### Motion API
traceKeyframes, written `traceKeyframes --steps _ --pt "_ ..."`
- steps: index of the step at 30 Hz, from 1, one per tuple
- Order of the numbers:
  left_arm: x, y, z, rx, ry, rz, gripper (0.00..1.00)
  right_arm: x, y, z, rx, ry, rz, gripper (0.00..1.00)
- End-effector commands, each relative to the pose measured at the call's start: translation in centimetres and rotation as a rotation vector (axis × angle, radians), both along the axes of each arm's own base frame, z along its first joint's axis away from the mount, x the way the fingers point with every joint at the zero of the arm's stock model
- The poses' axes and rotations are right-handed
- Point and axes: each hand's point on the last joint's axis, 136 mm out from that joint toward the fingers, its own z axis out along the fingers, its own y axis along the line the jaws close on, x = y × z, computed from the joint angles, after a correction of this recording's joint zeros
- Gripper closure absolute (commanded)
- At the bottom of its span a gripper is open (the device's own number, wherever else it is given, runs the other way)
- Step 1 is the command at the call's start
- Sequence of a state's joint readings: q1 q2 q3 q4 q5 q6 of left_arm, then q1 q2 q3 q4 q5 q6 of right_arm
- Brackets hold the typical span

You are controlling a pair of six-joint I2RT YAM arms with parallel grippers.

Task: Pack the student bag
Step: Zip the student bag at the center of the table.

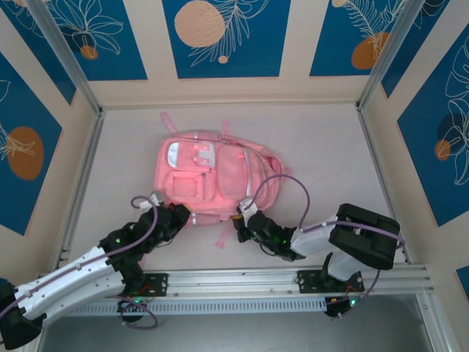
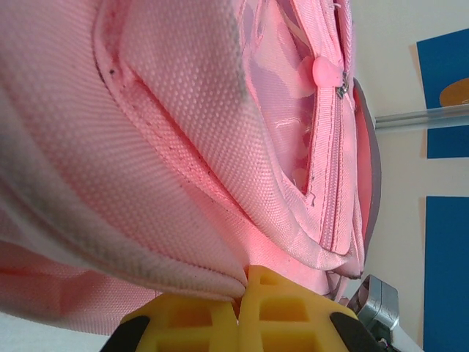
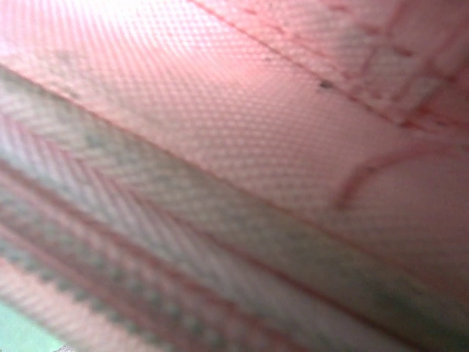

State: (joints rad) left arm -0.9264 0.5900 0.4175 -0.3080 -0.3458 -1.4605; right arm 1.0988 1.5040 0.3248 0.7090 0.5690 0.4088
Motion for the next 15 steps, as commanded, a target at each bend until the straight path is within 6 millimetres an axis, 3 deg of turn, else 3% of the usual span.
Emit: traceKeyframes --steps 1,15 --pt "-0.1 0.8 0.2 0.035 -0.016 0.013 1.0 0.8 -2.2 -0.7 -0.035 0.004 -0.084 1.0" --pt "-0.1 0.6 0.3 0.051 -0.02 -0.001 1.0 1.3 -5.4 -0.7 -0.008 0.052 -0.192 1.0"
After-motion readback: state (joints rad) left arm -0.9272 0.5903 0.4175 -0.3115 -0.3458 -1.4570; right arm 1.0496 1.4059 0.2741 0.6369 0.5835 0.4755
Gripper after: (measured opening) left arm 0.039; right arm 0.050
